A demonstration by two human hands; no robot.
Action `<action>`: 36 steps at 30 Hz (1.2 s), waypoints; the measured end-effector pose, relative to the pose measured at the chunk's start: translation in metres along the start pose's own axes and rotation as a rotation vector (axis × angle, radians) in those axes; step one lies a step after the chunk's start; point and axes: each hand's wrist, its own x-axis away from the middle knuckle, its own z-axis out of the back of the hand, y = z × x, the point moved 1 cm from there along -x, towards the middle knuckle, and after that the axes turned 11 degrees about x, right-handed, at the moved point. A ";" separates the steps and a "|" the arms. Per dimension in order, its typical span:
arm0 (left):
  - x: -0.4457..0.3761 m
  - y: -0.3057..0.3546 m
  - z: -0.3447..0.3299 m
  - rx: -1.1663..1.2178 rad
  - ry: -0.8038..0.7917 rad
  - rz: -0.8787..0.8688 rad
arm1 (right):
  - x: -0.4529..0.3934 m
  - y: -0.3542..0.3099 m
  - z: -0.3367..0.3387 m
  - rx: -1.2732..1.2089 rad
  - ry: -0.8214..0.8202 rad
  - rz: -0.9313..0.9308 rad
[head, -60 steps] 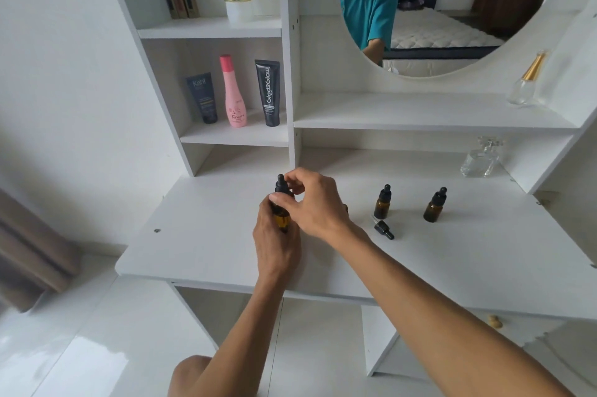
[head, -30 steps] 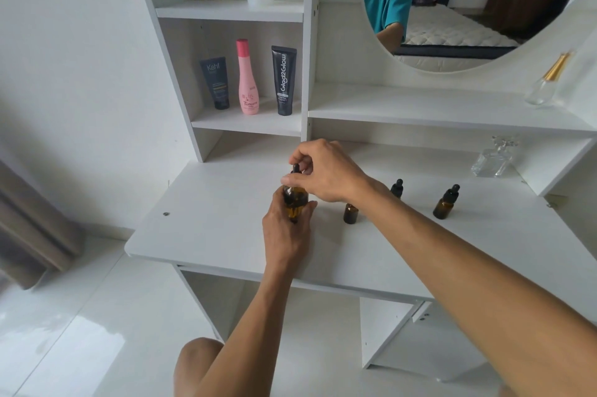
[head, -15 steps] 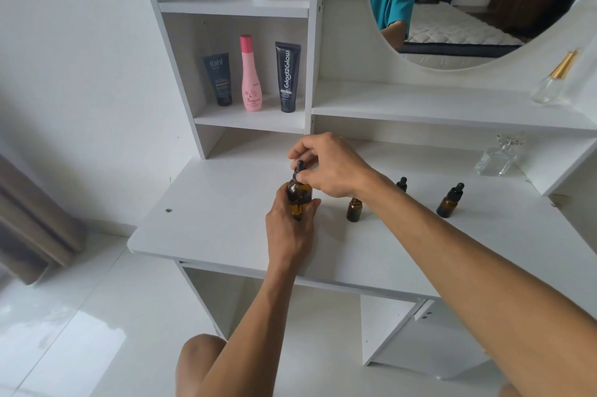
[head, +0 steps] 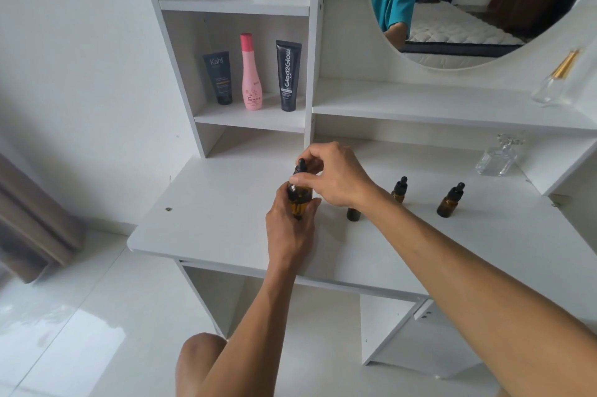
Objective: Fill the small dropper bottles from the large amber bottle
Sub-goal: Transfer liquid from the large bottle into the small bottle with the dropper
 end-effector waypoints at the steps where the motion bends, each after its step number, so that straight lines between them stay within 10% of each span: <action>1: 0.000 0.001 0.000 0.000 0.001 -0.001 | 0.000 0.001 0.000 -0.015 -0.001 0.001; 36: -0.002 -0.003 -0.001 -0.005 0.021 -0.017 | -0.006 -0.002 0.011 -0.341 0.129 0.028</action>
